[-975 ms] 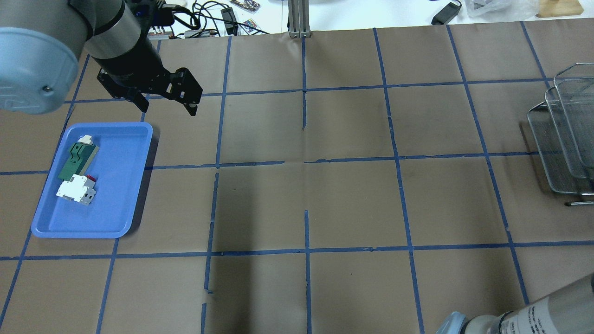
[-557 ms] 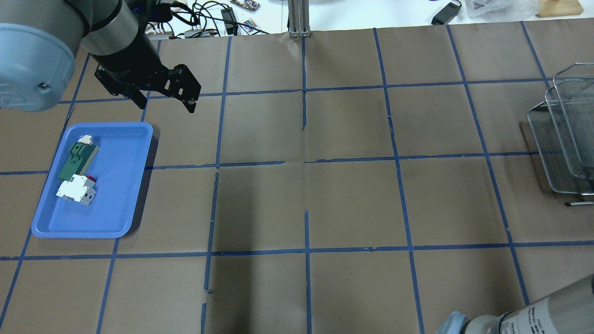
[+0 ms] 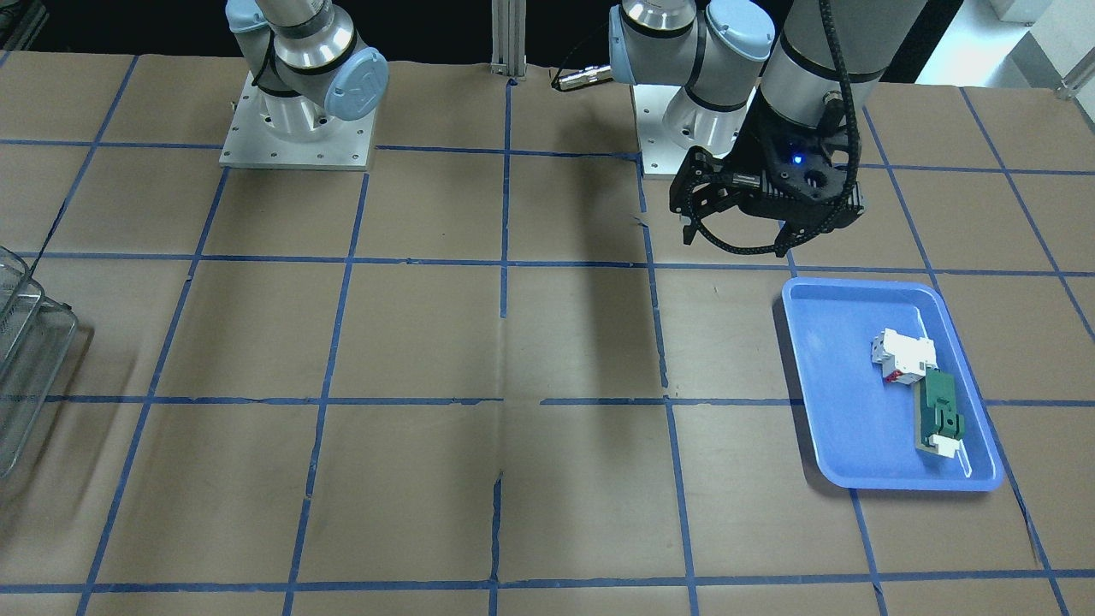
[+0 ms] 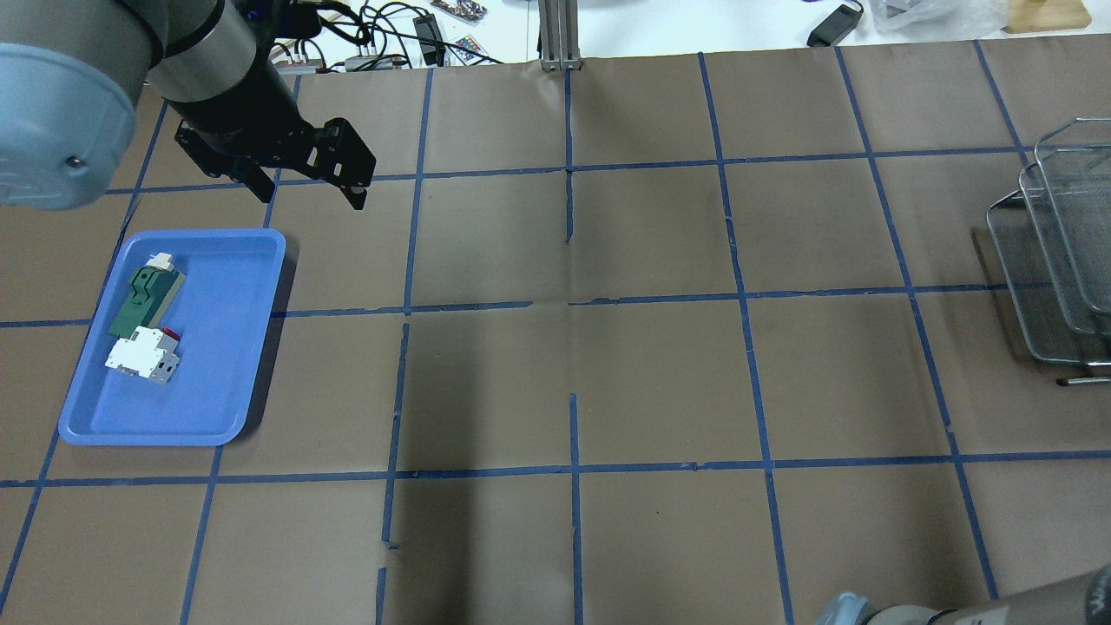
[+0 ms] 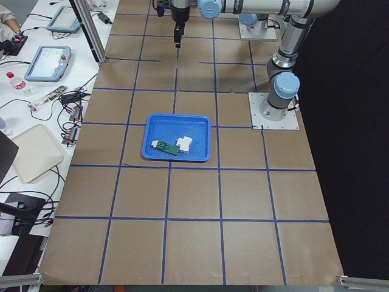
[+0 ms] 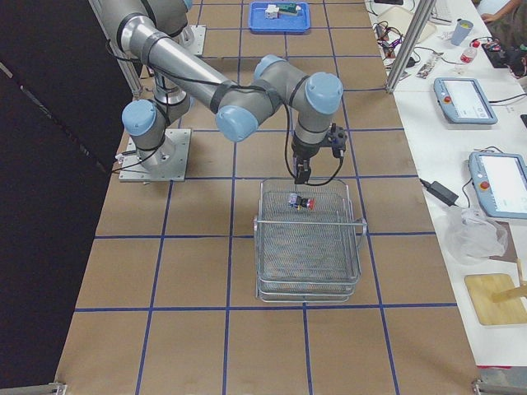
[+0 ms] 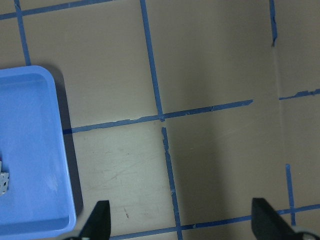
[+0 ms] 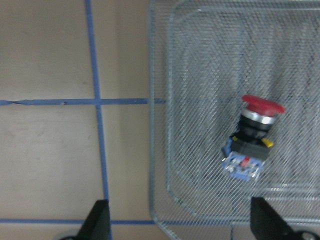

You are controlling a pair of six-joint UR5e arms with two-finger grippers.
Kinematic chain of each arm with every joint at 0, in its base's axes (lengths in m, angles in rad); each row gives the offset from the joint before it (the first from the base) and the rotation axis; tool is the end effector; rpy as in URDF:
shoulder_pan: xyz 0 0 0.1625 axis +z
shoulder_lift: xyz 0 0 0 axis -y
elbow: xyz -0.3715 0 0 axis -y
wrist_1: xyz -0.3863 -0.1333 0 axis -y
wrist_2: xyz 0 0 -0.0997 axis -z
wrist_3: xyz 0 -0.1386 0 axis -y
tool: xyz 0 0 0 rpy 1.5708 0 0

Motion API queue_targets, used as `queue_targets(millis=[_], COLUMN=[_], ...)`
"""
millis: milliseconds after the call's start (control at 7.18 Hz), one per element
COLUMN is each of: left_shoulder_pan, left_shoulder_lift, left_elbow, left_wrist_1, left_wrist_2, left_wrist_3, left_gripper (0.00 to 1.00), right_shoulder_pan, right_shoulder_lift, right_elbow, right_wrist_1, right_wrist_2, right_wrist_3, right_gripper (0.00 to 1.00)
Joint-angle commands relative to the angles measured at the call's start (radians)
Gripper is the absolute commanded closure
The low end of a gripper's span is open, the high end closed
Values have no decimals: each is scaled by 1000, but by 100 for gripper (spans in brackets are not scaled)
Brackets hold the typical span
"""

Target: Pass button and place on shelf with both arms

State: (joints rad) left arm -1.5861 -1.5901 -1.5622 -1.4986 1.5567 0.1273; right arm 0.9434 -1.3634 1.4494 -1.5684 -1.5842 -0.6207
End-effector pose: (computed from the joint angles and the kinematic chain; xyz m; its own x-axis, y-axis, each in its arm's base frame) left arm -0.1429 -0.4993 0.3976 -0.9897 0.1427 0.0062 0.1421 0.9879 -0.0627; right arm -0.2155 -0.5212 0.3460 -0.9992 0.0077 -0.0405 0.0045 0.9968 0.0796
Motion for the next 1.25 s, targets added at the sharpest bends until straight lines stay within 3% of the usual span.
queue_targets(millis=[0,139,557,836,1115], left_shoulder_pan=[1,3,8,8,8], left_shoulder_lift=[22,28,36,45,50], left_elbow=[-5,-15,-18,-19,-19], left_wrist_1=[-2,-2,-2,-6,-15], left_wrist_2=[0,0,11,13,13], left_wrist_3=[0,0,0,0,0], left_gripper=[0,0,0,0,0], right_shoulder_pan=[211,322,577,601,612], right_shoulder_lift=[-80,-110,-213,-301,-307], right_elbow=[2,6,93,164,169], right_wrist_1=[71,82,90,80,90], right_wrist_2=[0,-2,-3,-2,13], right_wrist_3=[217,374,612,607,634], right_gripper=[0,0,0,0,0])
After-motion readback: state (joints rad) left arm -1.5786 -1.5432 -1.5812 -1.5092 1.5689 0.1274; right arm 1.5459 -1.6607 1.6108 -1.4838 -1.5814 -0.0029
